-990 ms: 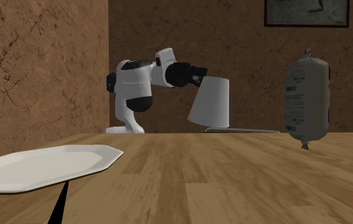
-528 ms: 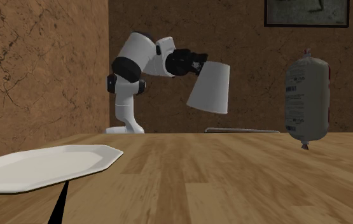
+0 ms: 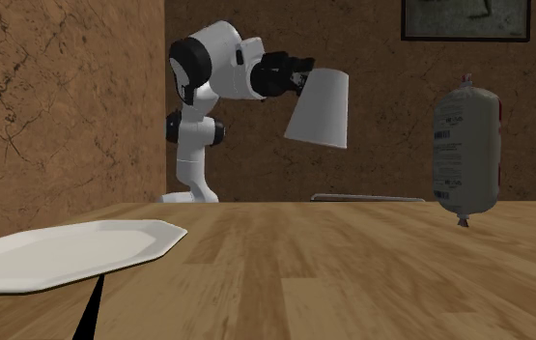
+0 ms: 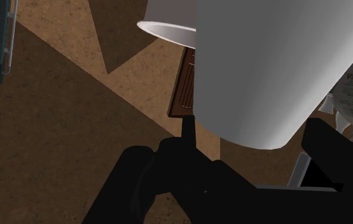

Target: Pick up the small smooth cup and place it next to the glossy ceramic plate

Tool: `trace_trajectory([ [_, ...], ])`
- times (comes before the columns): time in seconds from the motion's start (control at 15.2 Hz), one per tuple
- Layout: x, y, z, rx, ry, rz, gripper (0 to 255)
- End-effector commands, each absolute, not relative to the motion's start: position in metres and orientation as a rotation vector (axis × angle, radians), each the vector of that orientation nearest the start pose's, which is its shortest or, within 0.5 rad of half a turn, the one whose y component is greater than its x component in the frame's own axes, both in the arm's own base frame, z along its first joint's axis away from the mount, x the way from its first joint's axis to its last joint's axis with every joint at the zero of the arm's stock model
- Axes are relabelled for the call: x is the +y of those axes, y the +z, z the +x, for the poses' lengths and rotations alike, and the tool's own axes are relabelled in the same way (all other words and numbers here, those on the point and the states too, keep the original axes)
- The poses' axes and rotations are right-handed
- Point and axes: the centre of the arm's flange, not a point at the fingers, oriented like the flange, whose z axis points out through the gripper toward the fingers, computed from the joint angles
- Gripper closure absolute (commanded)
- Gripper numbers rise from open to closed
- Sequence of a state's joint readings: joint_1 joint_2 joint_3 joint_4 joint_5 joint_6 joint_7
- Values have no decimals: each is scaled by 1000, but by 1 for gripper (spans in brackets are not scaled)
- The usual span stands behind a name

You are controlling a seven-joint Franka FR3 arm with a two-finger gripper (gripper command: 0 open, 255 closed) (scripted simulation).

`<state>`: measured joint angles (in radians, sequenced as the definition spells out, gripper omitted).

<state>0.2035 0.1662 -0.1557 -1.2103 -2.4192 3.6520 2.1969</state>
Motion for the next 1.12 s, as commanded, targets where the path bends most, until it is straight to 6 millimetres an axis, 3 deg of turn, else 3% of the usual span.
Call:
trace_trajectory([
  [0.0, 123, 711, 556, -730, -1934, -2254, 255],
  [0.26, 123, 730, 556, -730, -1934, -2254, 255],
  [0.79, 21, 732, 531, -730, -1934, -2254, 255],
  [0.86, 12, 732, 528, -730, -1934, -2254, 255],
  [1.06, 12, 717, 528, -730, -1934, -2254, 255],
])
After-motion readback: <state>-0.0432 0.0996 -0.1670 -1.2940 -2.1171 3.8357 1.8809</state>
